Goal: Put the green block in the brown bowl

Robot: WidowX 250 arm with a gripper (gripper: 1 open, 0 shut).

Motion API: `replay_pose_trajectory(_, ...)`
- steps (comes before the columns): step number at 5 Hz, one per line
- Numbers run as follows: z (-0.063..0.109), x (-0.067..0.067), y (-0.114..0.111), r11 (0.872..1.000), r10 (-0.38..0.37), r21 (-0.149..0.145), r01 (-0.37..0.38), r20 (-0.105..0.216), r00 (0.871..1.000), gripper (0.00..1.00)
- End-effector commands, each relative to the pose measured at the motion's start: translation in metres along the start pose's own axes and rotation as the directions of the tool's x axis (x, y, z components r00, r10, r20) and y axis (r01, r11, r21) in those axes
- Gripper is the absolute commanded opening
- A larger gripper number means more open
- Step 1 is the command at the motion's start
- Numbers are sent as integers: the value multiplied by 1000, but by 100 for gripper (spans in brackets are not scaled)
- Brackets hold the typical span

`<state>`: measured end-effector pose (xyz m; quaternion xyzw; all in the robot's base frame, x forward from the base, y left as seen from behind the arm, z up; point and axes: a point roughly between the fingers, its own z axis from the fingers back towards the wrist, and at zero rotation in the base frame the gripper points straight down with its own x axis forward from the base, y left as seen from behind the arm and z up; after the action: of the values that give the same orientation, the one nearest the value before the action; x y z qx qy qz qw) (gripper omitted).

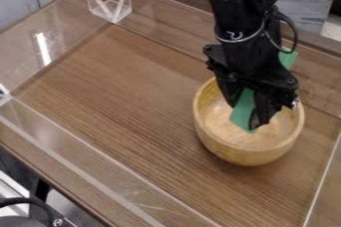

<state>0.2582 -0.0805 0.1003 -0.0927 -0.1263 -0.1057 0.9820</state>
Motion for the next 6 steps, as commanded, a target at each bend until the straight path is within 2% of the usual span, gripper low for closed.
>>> replay_pose_trajectory(1,8,14,3,1000,-4,-1,4,49,999,0)
replay_pose_trajectory(6,-5,16,17,1000,26,-6,-26,30,999,0)
